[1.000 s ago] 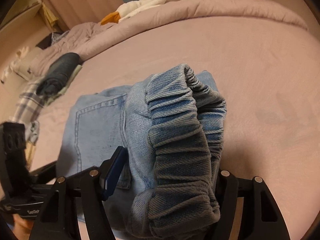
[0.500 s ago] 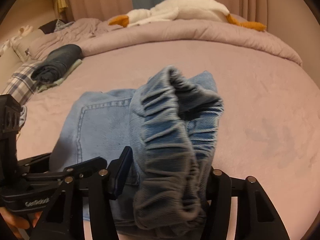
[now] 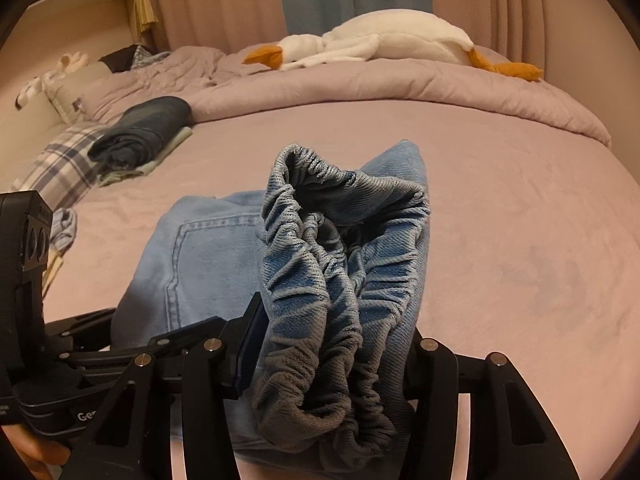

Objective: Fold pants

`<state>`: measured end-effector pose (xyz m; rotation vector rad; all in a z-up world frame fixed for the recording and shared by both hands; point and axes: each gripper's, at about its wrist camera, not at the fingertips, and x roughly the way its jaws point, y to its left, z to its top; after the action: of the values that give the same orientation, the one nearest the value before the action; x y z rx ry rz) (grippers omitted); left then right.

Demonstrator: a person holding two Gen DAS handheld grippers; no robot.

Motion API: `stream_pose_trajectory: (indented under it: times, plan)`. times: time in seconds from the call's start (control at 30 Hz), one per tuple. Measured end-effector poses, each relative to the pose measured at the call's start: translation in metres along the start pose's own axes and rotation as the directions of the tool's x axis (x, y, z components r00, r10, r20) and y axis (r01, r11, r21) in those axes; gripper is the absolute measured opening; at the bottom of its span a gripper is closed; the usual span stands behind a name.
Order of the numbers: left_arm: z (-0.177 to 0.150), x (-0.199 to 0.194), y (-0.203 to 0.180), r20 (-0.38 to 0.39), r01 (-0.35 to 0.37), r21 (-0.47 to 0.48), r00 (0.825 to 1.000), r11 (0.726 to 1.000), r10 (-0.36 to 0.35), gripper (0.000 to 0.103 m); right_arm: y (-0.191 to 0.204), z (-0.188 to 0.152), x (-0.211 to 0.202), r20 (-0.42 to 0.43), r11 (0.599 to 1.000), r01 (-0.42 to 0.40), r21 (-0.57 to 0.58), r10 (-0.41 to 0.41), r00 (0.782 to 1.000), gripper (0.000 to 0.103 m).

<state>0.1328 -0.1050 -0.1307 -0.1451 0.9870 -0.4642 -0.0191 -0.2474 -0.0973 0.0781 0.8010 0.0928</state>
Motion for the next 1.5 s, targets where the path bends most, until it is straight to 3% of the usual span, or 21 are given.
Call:
stream_pose_trajectory:
  times: [1.5]
  plan:
    - [-0.034,-0.084,0.035,0.137,-0.095,-0.110,0.985,0.989,0.110,0.049,0.075,0.002,-0.018,0.017,0.979,-0.123,-0.165,0.128,0.992,0.051]
